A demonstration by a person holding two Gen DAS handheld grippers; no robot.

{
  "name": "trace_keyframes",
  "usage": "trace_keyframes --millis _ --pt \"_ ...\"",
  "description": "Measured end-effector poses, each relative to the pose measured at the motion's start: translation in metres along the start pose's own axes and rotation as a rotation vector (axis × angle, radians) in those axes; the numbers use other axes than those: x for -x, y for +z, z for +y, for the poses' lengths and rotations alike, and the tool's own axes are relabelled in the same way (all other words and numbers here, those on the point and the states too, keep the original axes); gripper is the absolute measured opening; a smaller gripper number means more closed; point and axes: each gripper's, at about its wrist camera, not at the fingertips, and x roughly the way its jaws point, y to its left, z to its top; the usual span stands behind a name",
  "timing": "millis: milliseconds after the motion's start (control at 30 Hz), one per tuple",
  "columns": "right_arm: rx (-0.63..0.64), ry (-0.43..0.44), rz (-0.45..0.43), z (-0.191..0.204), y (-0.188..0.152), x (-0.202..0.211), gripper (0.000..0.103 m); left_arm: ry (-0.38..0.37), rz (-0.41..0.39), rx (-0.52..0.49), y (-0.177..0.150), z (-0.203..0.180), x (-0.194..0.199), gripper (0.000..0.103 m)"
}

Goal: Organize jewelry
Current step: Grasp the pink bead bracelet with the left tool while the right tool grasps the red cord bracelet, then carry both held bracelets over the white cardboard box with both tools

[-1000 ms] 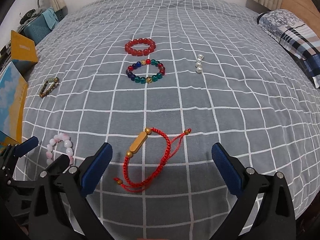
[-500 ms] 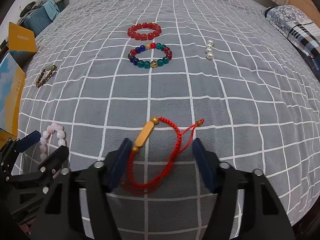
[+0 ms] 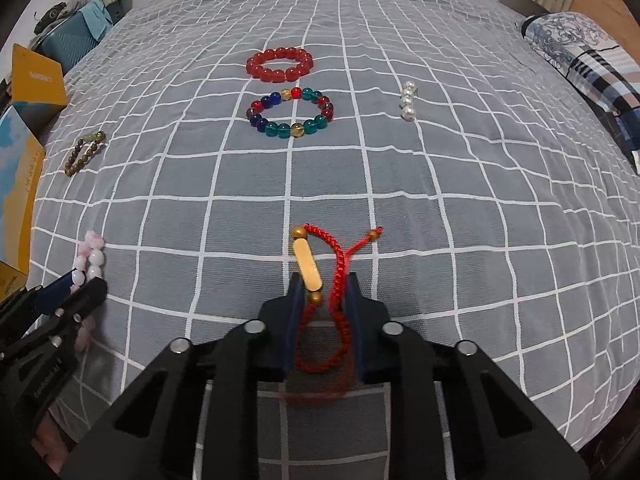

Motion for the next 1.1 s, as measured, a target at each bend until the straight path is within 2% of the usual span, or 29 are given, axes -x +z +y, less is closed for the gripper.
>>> trace_keyframes --millis 133,400,633,1100 --pt "-0.001 -0.008 -0.013 -0.001 -0.001 0.002 0.013 -0.007 -0.008 0.014 0.0 0.004 0.004 0.021" --pt "-0.008 -0.026 -0.041 -0.004 0.0 0.005 0.013 -0.007 -0.035 0.02 0.001 0.005 0.01 0.021" --pt "-0.012 -0.026 -0.105 -0.005 0.001 0.014 0.013 -0.024 -0.056 0.031 0.001 0.007 0.015 0.021" --pt "-0.051 -0.056 -0.191 -0.01 0.009 0.016 0.013 -0.068 -0.168 0.042 0.008 0.011 0.039 0.02"
